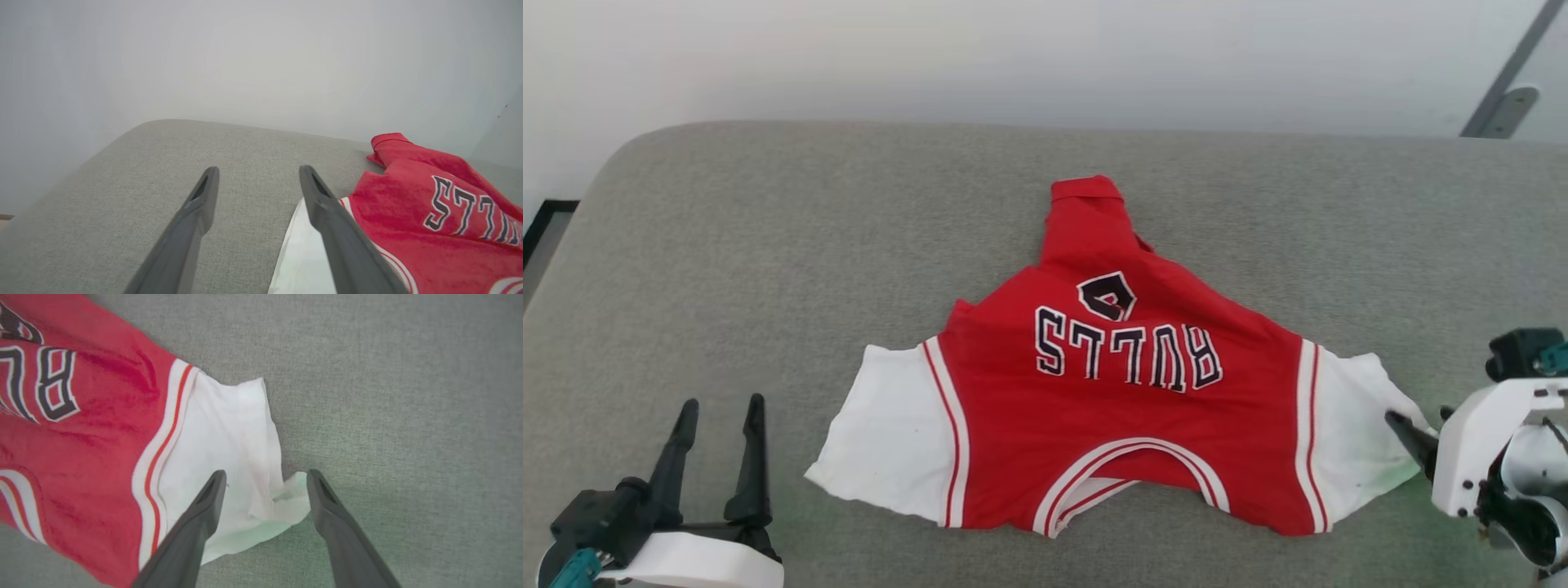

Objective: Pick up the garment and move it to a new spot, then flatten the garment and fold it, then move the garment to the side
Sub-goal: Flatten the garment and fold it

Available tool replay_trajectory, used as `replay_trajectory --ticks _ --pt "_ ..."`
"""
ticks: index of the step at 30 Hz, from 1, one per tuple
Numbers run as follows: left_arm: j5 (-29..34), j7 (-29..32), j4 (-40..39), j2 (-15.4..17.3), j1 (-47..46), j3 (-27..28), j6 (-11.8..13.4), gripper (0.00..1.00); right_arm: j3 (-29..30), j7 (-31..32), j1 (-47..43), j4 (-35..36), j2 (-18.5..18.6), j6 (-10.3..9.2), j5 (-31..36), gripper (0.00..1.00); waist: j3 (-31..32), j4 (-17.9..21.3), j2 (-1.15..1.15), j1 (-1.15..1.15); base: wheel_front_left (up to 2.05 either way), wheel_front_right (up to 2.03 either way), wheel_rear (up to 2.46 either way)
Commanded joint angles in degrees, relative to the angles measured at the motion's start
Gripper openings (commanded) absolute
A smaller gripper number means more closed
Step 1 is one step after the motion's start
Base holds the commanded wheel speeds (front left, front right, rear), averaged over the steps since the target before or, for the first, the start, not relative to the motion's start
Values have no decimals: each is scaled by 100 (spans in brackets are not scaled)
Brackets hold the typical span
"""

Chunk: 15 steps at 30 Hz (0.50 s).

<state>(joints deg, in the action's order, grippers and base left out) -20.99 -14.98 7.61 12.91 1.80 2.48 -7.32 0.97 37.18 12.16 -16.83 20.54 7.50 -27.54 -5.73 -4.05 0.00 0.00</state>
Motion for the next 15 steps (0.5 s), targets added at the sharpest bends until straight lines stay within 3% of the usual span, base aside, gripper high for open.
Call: replay_trajectory --ticks 1,7,15 --pt "-55 -27 50 104 -28 -61 -19 100 37 -68 -44 158 -57 -2 29 100 44 100 0 0 0 0 0" --pt "-456 527 235 595 -123 -584 -19 100 173 -548 -201 908 -243 -2 198 100 122 387 0 0 0 0 0" --pt "-1225 1933 516 1262 -256 -997 -18 100 293 -1591 -432 1724 -682 -1 623 100 90 842 0 0 0 0 0"
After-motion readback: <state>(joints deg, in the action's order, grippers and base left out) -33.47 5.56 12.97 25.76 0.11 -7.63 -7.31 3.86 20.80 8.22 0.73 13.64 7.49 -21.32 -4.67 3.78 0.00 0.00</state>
